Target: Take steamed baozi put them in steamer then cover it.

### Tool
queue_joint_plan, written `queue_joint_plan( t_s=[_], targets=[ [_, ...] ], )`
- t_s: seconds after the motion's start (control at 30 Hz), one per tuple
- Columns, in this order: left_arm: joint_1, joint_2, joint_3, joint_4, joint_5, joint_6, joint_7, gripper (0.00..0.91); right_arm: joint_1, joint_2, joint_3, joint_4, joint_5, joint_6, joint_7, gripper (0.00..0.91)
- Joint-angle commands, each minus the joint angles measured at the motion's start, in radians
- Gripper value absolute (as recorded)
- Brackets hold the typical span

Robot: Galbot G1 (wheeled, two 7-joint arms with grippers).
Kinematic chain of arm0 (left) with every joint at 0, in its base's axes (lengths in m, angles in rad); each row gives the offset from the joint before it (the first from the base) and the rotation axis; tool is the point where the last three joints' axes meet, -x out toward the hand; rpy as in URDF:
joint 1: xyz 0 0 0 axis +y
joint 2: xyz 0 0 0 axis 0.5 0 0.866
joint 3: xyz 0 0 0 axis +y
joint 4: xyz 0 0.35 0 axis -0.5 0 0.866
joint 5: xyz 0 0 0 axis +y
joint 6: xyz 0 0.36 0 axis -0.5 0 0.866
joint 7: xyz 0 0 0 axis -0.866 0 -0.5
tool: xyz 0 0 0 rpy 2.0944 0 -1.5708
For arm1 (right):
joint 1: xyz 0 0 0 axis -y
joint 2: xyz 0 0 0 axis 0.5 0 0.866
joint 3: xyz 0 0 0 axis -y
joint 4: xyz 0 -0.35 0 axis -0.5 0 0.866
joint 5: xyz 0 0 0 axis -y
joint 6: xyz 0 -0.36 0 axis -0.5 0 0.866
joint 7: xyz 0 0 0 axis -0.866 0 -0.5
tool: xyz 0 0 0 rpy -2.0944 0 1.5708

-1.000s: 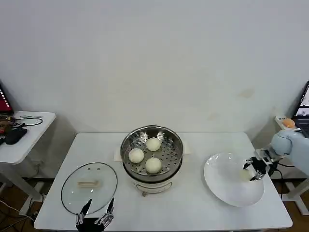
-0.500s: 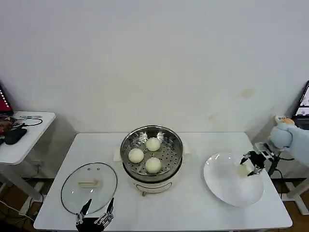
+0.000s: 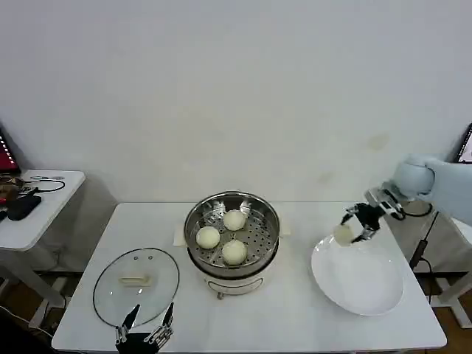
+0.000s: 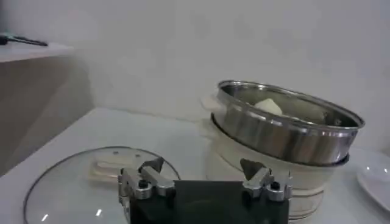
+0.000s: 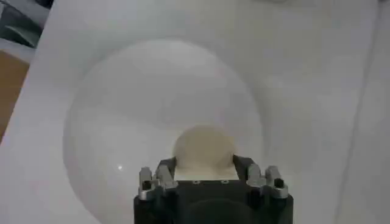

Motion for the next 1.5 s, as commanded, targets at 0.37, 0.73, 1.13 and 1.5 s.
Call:
queue_joint_plan(
  t_s=[0.37, 0.73, 1.13, 1.5],
  targets=[
    [0.0, 0.004, 0.007, -0.004, 0.008, -0.004, -0.012, 0.907, 0.259, 0.275, -0.154, 0.124, 0.413, -0.198, 0.064, 0.665],
    [0.0, 0.006, 0.005, -0.002, 0.02, -0.007, -0.022, 0.907, 0.252, 0.436, -0.136, 0.094, 0.547, -0.28, 0.065, 0.675],
    [0.01, 0.008, 0.008, -0.01, 0.035, -0.007, -0.035, 0.907, 0.208, 0.521, -0.147, 0.039, 0.58, -0.336, 0.095, 0.675],
    [0.015, 0.007, 0.011, -0.031, 0.036, -0.006, -0.035, 0.907, 0.152, 0.547, -0.142, 0.033, 0.572, -0.371, 0.114, 0.665]
  ],
)
